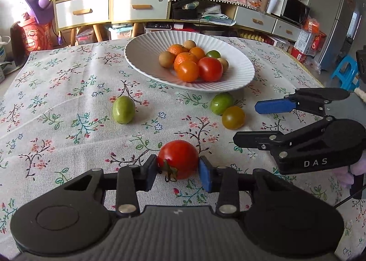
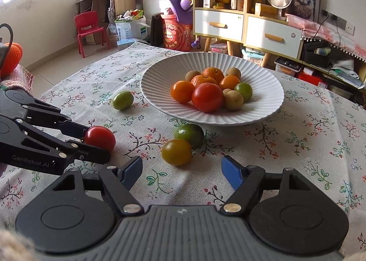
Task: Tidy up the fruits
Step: 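Grasp the red tomato with the left gripper while the right gripper grasps a yellow tomato, then carry the red tomato and yellow tomato into the white bowl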
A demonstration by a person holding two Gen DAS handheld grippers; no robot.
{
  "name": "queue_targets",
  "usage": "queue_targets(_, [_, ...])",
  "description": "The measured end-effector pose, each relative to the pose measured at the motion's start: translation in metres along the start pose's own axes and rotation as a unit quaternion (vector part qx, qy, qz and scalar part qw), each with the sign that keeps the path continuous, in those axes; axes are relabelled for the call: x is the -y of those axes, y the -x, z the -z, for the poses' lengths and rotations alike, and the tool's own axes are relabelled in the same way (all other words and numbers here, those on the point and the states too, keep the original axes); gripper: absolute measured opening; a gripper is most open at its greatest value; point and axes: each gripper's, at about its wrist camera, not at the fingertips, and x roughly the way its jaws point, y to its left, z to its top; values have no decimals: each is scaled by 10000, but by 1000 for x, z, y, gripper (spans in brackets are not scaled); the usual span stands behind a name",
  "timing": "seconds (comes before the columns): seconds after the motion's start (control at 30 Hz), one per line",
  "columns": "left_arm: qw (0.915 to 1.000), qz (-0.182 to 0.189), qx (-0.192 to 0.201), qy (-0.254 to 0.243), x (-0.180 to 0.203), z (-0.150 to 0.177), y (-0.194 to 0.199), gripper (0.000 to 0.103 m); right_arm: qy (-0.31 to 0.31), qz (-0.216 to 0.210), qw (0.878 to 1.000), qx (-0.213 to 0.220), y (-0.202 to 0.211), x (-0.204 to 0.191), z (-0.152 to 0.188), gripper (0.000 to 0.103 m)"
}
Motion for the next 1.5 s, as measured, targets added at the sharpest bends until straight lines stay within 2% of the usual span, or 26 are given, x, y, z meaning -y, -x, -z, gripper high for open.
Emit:
queue_targets(0.1, [10000, 2, -2, -17, 0, -1, -1, 33, 26, -21, 10000, -33, -2, -1, -1, 55])
queue_targets(0.27, [10000, 1, -13, -23, 1, -2, -2, 35, 30, -33, 9999, -90, -6, -2, -1, 42])
queue_targets(0.57, [10000, 9, -46, 46, 0, -3, -3, 34, 95, -5, 9999, -73, -9, -5, -3, 35])
queue_targets(0.7, [10000, -2, -38, 66, 0, -3, -1, 29, 86, 22, 9999, -54, -10, -5, -4, 28])
queue_targets(1.07, [9998, 16, 204, -4, 2, -11, 14, 28, 37, -123, 9999, 8, -1, -5, -7, 28])
queue_targets(1.23, [9993, 4, 373, 25, 3, -20, 21, 28, -221, -174, 9995, 135, 9, 1, -15, 28])
queue_targets(1.5, [9979, -71, 639, -86, 9, -47, 22, 28, -402, 15, 9981, 469, 17, 20, -31, 28])
